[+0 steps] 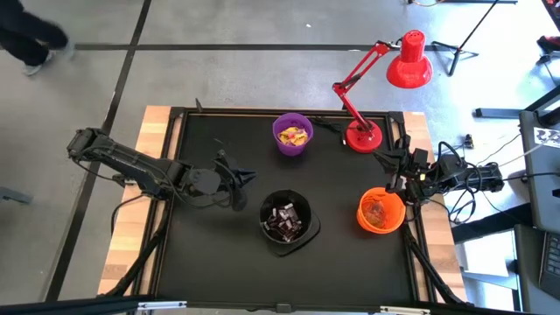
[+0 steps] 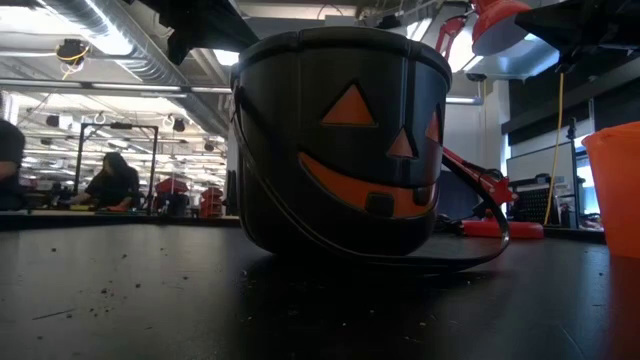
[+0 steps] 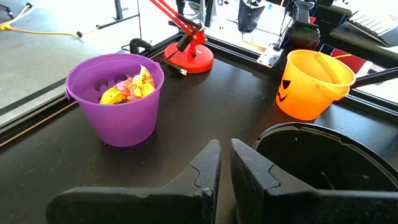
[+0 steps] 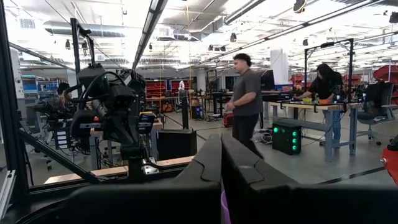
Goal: Sort candy
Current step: Return to Home Position
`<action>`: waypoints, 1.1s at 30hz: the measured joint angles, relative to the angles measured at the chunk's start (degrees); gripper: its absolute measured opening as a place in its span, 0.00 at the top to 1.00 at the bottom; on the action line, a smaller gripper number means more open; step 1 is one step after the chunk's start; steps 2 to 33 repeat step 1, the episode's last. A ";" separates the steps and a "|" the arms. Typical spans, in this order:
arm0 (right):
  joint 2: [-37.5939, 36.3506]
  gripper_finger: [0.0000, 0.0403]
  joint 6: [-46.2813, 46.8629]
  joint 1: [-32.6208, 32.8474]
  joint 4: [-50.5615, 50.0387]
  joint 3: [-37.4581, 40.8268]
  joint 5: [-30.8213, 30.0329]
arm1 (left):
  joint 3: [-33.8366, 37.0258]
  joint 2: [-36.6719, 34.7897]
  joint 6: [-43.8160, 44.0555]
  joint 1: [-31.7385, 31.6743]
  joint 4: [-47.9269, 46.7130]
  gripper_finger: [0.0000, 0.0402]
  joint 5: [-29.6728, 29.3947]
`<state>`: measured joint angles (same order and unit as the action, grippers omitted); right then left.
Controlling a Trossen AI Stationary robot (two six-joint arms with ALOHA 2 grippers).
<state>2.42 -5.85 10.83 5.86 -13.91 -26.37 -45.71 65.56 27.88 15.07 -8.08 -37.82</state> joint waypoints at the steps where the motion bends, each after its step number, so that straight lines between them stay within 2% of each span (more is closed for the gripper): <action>1: 0.00 1.00 0.00 0.02 0.00 0.00 0.00 | 0.00 0.00 0.00 0.00 -0.02 0.93 0.00; 33: 0.00 1.00 0.00 0.02 0.00 0.00 0.00 | 0.00 0.00 0.00 0.00 -0.02 0.93 0.00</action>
